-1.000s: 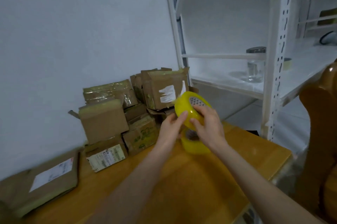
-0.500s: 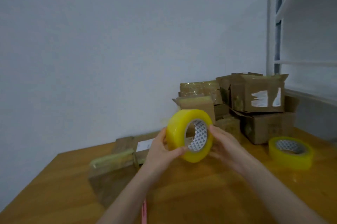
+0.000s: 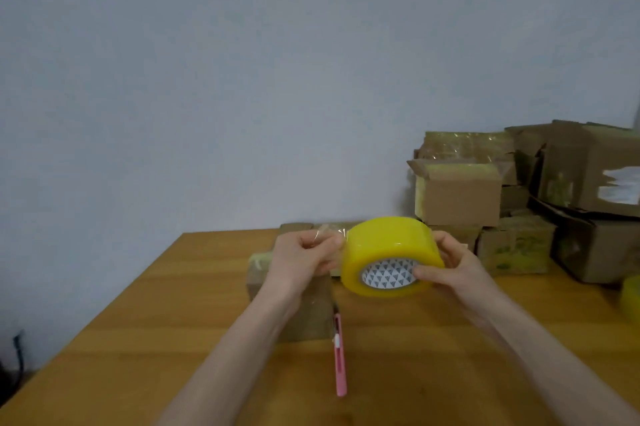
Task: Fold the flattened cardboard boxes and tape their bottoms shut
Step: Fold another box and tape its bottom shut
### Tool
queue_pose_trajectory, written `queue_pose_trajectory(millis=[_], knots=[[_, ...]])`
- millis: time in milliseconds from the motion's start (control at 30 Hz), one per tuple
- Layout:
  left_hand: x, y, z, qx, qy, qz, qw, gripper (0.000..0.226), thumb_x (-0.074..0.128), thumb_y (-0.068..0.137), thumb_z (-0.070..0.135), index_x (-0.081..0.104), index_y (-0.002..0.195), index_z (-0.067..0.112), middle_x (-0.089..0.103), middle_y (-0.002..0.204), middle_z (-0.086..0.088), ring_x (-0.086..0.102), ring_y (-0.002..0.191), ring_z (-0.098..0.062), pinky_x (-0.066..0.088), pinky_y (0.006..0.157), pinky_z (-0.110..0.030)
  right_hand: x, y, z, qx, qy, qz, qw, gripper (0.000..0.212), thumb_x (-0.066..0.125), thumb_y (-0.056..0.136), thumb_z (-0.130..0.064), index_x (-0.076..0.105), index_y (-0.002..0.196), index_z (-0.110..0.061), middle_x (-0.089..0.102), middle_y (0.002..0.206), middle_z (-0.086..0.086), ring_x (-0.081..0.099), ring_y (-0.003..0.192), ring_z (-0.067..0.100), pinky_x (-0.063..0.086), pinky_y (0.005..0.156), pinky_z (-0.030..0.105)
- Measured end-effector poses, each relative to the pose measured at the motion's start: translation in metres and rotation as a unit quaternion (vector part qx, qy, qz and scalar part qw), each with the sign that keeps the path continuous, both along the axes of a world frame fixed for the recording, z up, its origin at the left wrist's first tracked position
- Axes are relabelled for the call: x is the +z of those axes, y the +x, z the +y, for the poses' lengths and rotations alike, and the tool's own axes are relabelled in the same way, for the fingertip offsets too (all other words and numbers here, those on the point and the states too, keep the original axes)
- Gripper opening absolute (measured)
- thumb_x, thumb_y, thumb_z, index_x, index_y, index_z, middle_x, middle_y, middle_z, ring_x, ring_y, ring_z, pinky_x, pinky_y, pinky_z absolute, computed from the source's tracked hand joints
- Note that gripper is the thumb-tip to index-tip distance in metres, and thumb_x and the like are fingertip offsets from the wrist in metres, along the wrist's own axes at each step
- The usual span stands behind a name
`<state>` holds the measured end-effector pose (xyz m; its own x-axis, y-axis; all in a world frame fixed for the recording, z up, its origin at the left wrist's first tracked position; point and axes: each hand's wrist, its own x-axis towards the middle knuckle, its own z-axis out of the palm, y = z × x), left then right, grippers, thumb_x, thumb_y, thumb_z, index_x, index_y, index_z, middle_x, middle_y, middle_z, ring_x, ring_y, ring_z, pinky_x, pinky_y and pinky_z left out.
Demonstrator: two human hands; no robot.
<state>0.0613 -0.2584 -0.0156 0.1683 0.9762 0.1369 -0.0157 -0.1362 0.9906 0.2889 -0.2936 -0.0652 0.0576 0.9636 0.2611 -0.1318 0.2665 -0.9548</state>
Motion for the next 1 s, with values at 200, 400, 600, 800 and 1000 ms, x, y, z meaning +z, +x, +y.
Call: queue_pose_trajectory(millis=[200, 400, 600, 800, 1000], knots=[[0.011, -0.002, 0.003, 0.027, 0.004, 0.042, 0.999, 0.009, 0.065, 0.088, 0.008, 0.068, 0.081, 0.001, 0.066, 0.066, -0.006, 0.062, 0.056, -0.013, 0.057, 0.059, -0.029, 0.006, -0.003, 0.002, -0.022, 0.029, -0.025, 0.999, 0.078, 0.095, 0.030, -0.038, 0.058, 0.095, -0.015, 0.070, 0.094, 0.005, 0.067, 0.087, 0.018, 0.057, 0.070, 0.028], [0.019, -0.004, 0.010, 0.033, 0.055, 0.087, 0.994, 0.011, 0.061, 0.090, 0.005, 0.066, 0.083, -0.001, 0.065, 0.068, -0.010, 0.061, 0.056, -0.012, 0.056, 0.053, -0.024, 0.022, -0.007, -0.005, -0.045, 0.048, -0.103, 0.992, 0.051, 0.082, 0.053, -0.014, 0.051, 0.094, -0.008, 0.068, 0.089, 0.000, 0.066, 0.086, 0.014, 0.055, 0.077, 0.031], [0.022, -0.014, 0.019, 0.057, 0.036, 0.038, 0.997, 0.010, 0.058, 0.092, 0.005, 0.064, 0.085, 0.000, 0.061, 0.068, -0.009, 0.062, 0.055, -0.009, 0.056, 0.054, -0.022, 0.039, -0.007, -0.006, -0.043, 0.074, -0.137, 0.987, 0.044, 0.083, 0.064, -0.006, 0.048, 0.091, -0.010, 0.064, 0.085, 0.009, 0.062, 0.075, 0.017, 0.052, 0.063, 0.030], [0.037, -0.027, 0.027, 0.030, 0.009, -0.023, 0.999, 0.010, 0.064, 0.088, 0.008, 0.066, 0.082, 0.001, 0.066, 0.067, -0.005, 0.066, 0.059, -0.012, 0.056, 0.056, -0.022, 0.049, -0.004, 0.008, 0.007, 0.051, -0.003, 0.999, 0.044, 0.081, 0.055, -0.006, 0.051, 0.085, -0.017, 0.068, 0.077, -0.004, 0.067, 0.075, 0.018, 0.055, 0.059, 0.028], [0.032, -0.031, 0.024, 0.024, -0.020, -0.076, 0.997, 0.017, 0.065, 0.087, 0.005, 0.066, 0.104, 0.005, 0.068, 0.070, -0.009, 0.068, 0.062, -0.015, 0.056, 0.057, -0.022, 0.030, 0.001, 0.013, 0.041, -0.009, 0.110, 0.993, 0.083, 0.095, 0.029, -0.038, 0.059, 0.099, -0.013, 0.067, 0.079, 0.008, 0.066, 0.074, 0.021, 0.056, 0.066, 0.037]])
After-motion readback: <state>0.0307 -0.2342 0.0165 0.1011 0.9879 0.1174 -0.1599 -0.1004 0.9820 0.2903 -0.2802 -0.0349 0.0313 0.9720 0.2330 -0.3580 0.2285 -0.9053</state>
